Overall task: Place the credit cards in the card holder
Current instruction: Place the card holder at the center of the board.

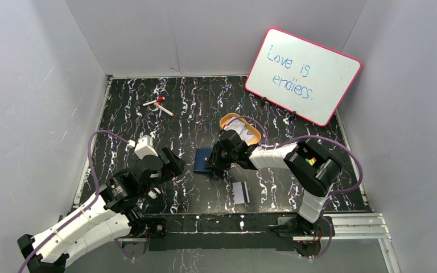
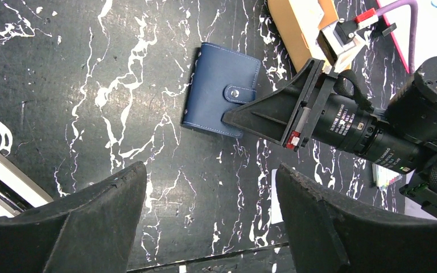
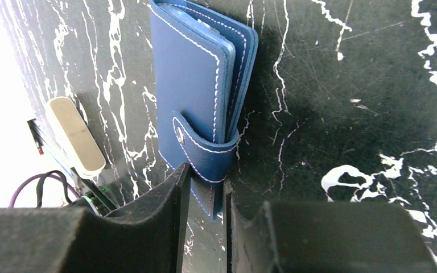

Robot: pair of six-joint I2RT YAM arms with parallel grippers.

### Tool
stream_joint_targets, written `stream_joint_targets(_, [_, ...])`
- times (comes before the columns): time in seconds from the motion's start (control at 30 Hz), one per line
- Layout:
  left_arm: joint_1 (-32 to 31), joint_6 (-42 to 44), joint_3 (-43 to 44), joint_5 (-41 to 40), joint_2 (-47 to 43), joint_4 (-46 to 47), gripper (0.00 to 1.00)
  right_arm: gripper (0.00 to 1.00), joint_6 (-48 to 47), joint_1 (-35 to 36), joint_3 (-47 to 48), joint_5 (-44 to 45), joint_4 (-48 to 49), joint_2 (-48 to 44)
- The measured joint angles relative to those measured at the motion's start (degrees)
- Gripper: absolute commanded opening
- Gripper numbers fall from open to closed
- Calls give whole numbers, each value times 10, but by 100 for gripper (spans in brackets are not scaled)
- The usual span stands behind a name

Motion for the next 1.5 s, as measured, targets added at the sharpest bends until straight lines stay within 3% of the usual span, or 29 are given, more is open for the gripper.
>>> stream_joint_targets(0.27, [0, 0, 0, 4, 1, 4, 80, 45, -13, -3, -1, 4, -10, -4])
stream_joint_targets(0.83, [0, 0, 0, 6, 9, 7, 80, 46, -26, -9, -1, 3, -14, -7])
stream_joint_targets(1.27, [0, 0, -2, 13, 14, 15, 81, 62, -53, -34, -35, 14, -18, -48])
stream_joint_targets(1.5, [0, 0, -4, 22, 28, 20, 81, 63, -73, -49, -37, 10, -16, -52])
